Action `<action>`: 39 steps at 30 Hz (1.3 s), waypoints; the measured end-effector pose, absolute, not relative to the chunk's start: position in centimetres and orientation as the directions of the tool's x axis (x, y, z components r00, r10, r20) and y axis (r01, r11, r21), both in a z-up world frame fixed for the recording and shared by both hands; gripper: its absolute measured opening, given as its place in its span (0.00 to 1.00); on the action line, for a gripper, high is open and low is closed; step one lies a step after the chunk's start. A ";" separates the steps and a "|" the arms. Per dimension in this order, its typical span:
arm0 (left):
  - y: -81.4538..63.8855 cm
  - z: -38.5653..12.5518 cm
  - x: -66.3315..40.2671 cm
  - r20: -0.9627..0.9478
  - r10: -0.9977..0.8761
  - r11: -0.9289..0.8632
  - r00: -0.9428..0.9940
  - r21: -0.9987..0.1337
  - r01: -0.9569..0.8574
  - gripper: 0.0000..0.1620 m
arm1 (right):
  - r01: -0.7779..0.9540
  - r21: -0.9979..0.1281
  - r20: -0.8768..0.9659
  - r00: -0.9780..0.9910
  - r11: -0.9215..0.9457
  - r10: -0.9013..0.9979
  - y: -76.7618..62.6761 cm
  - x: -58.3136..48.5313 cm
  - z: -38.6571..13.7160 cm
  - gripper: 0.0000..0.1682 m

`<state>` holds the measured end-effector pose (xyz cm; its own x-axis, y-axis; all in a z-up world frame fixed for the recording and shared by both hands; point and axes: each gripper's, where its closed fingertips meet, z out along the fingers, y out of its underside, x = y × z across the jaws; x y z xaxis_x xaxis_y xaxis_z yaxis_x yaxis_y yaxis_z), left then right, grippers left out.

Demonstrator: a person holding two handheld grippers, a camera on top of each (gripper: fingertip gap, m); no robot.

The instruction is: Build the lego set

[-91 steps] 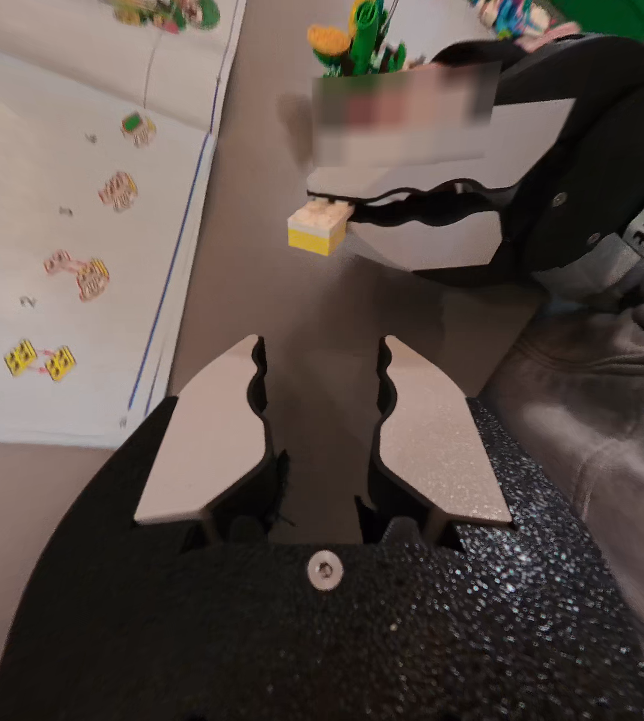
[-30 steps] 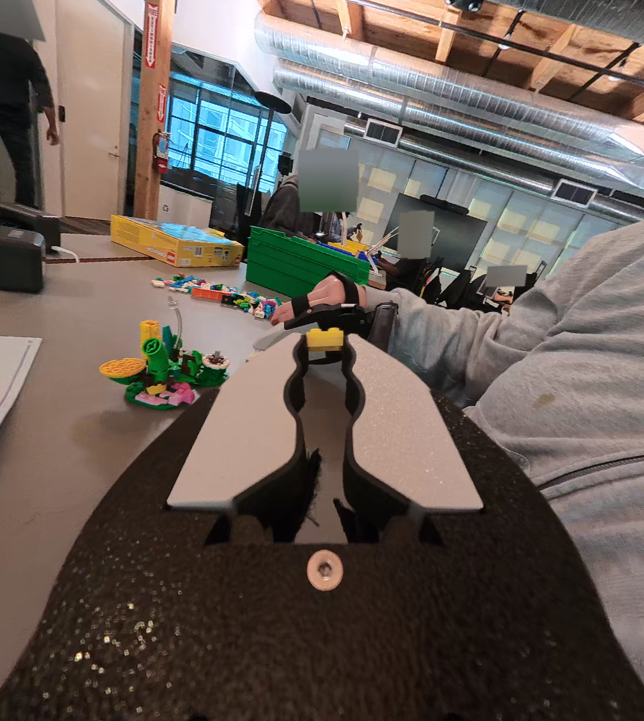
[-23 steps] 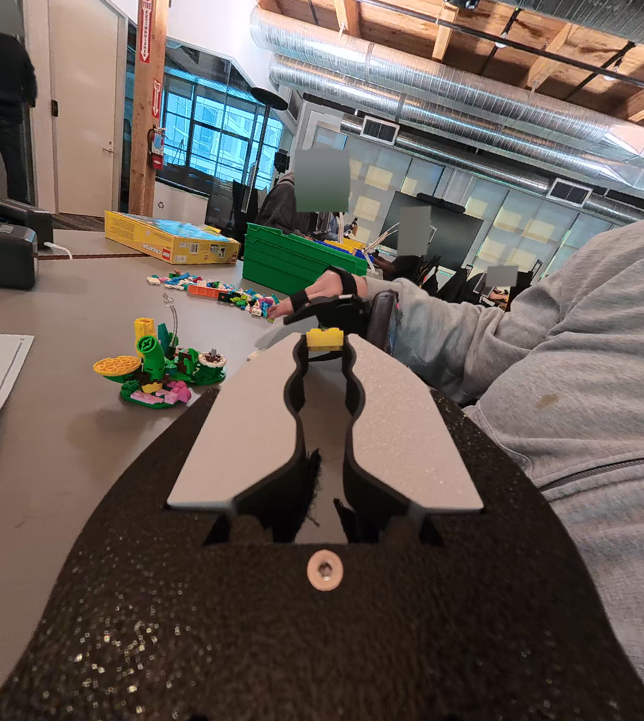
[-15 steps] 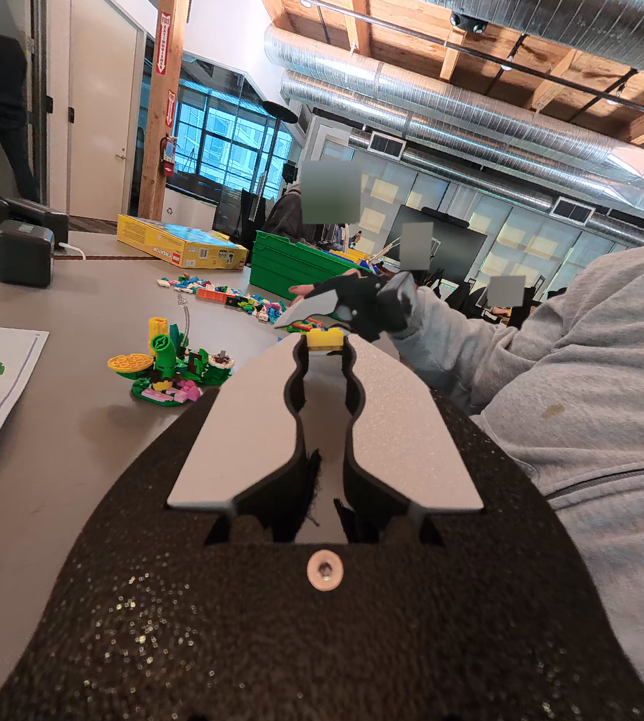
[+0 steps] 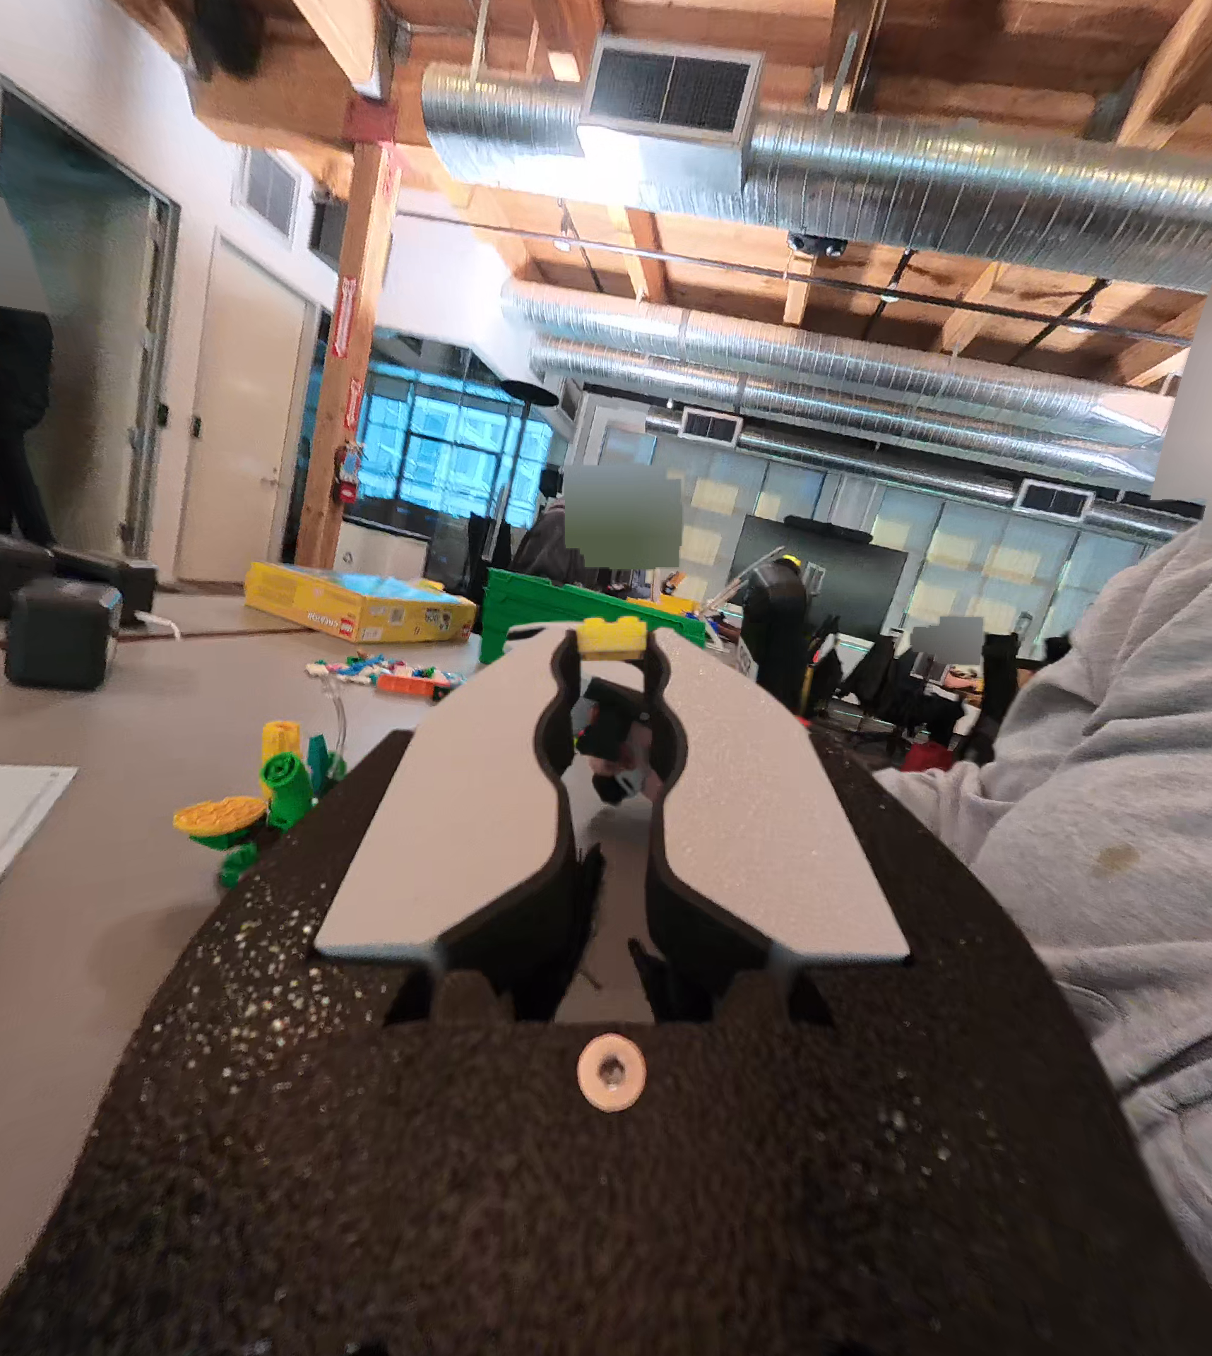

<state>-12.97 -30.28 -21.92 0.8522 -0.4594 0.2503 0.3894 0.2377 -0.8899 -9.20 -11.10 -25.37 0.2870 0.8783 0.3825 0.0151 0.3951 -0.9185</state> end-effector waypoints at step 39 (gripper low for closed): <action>-29.1 -22.6 -13.1 0.077 -0.255 0.332 0.964 -0.929 0.162 0.10 | -0.134 -0.918 0.316 0.327 0.374 0.891 -10.9 -8.4 -24.0 0.00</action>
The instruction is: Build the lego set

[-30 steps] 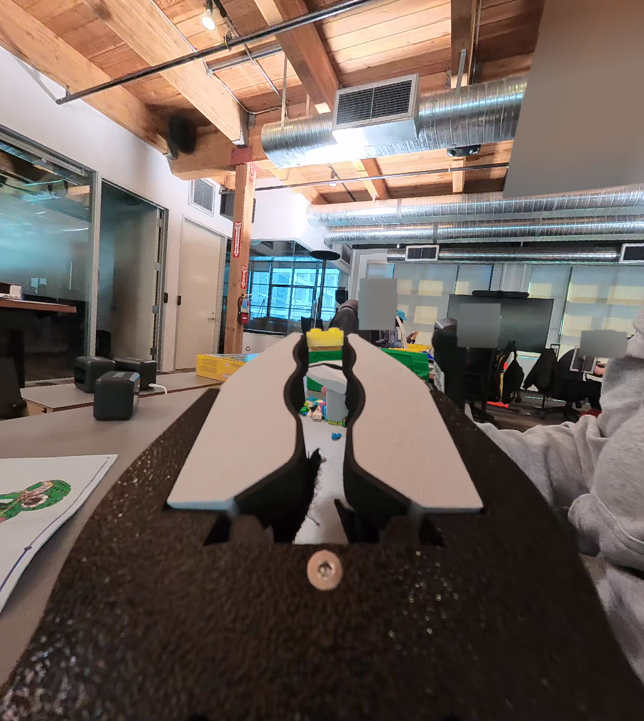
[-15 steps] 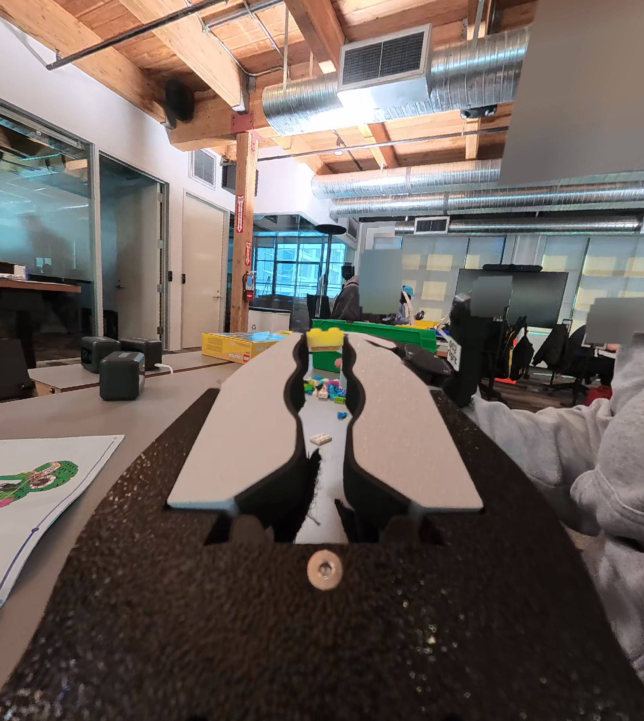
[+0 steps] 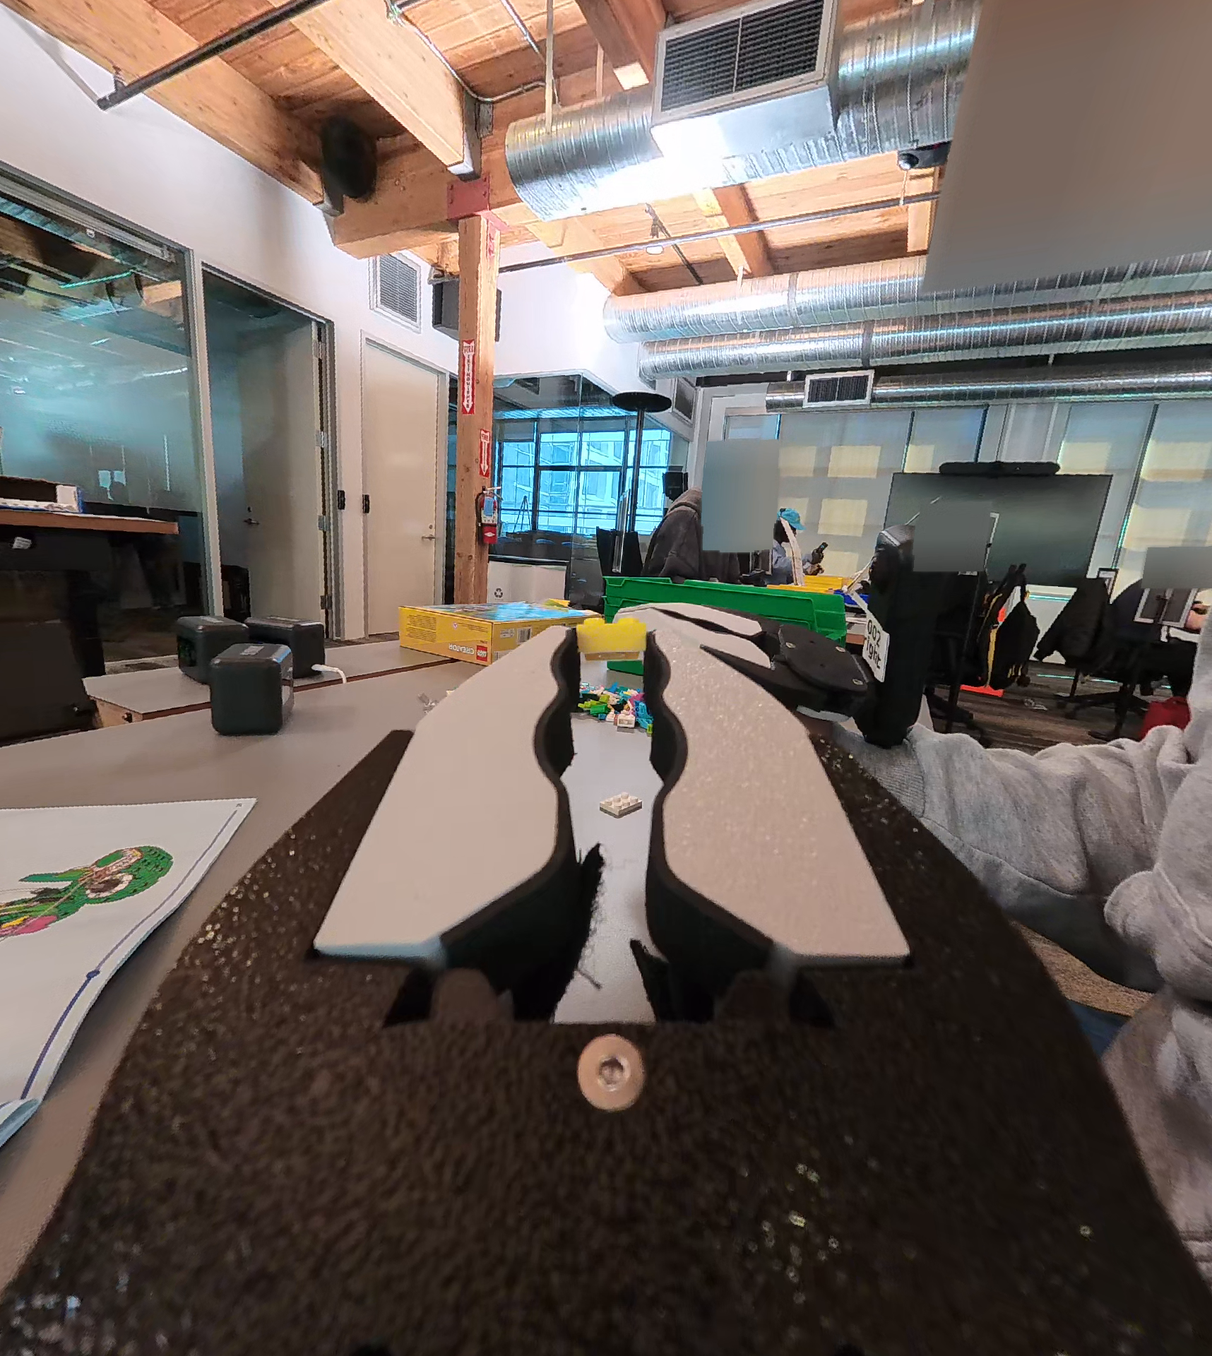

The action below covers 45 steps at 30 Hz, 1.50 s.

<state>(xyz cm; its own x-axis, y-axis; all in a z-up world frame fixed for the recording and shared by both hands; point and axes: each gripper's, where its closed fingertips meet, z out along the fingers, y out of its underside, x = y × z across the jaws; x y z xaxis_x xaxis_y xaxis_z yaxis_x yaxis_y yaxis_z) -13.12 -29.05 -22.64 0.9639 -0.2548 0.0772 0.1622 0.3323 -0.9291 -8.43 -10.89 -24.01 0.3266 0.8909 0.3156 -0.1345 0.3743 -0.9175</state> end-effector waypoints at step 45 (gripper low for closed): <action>-49.3 -18.2 -30.4 0.042 0.862 0.313 0.505 -0.828 -0.466 0.10 | 0.660 -0.604 0.064 -0.519 0.447 0.852 -38.2 -34.4 -36.2 0.22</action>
